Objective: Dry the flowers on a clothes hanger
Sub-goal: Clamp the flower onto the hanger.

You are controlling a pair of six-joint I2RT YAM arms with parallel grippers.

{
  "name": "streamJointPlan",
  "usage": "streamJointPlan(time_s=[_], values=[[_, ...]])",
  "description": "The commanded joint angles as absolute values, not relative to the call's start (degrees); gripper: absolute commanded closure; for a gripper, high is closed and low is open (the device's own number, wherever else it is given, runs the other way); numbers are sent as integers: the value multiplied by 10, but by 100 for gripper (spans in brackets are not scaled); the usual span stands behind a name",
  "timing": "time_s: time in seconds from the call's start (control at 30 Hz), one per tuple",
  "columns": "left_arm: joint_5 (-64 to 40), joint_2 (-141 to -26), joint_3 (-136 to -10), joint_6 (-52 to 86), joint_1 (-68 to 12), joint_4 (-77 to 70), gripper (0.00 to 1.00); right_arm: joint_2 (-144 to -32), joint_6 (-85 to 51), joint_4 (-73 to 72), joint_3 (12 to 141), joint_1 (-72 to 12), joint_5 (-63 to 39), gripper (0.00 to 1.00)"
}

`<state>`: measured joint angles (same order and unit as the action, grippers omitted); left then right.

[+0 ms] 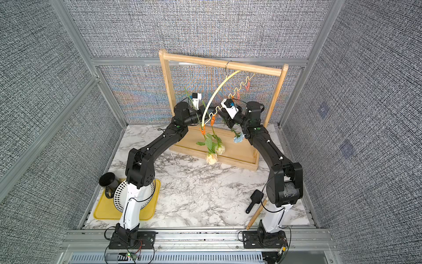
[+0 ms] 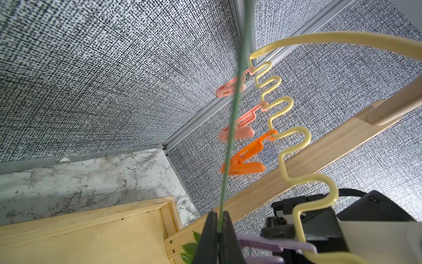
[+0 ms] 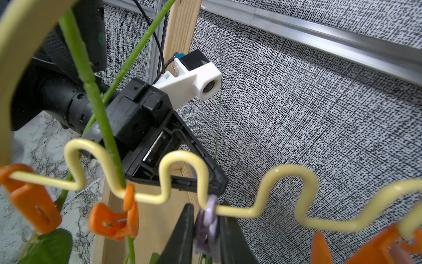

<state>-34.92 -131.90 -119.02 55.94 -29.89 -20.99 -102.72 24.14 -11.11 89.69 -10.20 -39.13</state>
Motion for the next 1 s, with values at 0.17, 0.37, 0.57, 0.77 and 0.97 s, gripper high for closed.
streamJointPlan(time_s=[0.17, 0.37, 0.57, 0.77, 0.97], values=[[-355, -1312, -1188, 557, -300, -223, 98, -1019, 234, -118, 893, -104, -388, 71], [-352, -1312, -1189, 555, -300, -219, 98, -1018, 234, -118, 893, -105, -388, 69], [-343, -1313, -1189, 552, -299, -207, 98, -1014, 235, -118, 889, -106, -387, 65], [-341, -1313, -1190, 553, -300, -209, 97, -1010, 240, -115, 886, -105, -384, 62], [-339, -1312, -1190, 554, -299, -210, 91, -995, 230, -133, 862, -105, -375, 58]])
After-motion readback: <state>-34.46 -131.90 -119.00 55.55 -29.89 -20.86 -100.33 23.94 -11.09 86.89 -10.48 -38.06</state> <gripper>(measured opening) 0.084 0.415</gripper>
